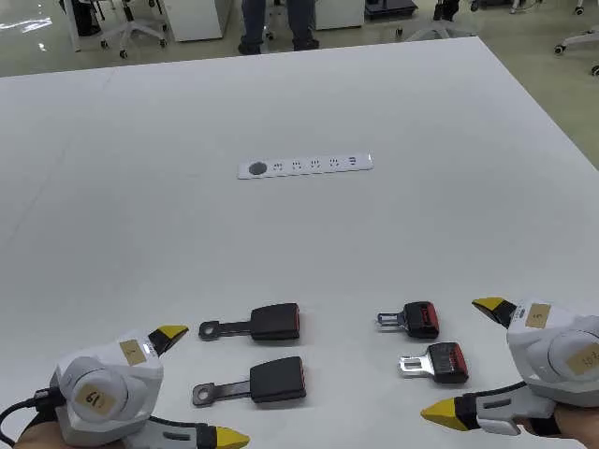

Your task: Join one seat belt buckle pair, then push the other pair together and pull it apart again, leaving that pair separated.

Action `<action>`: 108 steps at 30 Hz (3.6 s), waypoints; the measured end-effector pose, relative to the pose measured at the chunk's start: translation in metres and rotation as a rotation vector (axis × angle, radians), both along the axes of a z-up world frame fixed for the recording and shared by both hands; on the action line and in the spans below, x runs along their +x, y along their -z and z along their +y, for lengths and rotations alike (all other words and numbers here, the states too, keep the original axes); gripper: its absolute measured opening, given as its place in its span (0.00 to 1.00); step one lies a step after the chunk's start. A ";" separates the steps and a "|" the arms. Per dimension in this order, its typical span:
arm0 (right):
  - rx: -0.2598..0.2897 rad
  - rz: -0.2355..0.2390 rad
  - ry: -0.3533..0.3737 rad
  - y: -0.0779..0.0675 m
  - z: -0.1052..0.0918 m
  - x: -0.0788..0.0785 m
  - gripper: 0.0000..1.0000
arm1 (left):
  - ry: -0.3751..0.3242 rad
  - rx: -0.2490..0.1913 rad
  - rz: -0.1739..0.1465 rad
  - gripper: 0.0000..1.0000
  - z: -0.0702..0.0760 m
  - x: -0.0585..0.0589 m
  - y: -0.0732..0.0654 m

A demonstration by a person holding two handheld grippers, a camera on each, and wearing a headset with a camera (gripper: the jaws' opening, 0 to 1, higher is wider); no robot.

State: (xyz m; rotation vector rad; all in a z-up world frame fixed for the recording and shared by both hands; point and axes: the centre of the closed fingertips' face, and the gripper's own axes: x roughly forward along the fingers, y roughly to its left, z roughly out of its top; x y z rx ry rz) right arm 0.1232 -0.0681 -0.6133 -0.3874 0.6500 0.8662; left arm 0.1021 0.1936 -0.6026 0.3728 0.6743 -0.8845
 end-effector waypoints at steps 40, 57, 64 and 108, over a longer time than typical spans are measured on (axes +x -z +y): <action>-0.001 -0.013 0.001 -0.009 -0.006 -0.014 0.92 | 0.012 -0.058 -0.043 0.94 -0.006 -0.004 0.001; -0.020 0.000 -0.045 -0.001 -0.003 -0.018 0.81 | 0.041 -0.037 -0.036 0.82 -0.009 -0.014 -0.001; -0.008 -0.005 -0.039 -0.001 -0.004 -0.014 0.75 | 0.063 -0.018 -0.045 0.79 -0.013 -0.011 0.002; -0.246 0.125 -0.345 0.056 -0.015 0.007 0.47 | 0.331 0.171 0.035 0.46 -0.047 0.024 0.070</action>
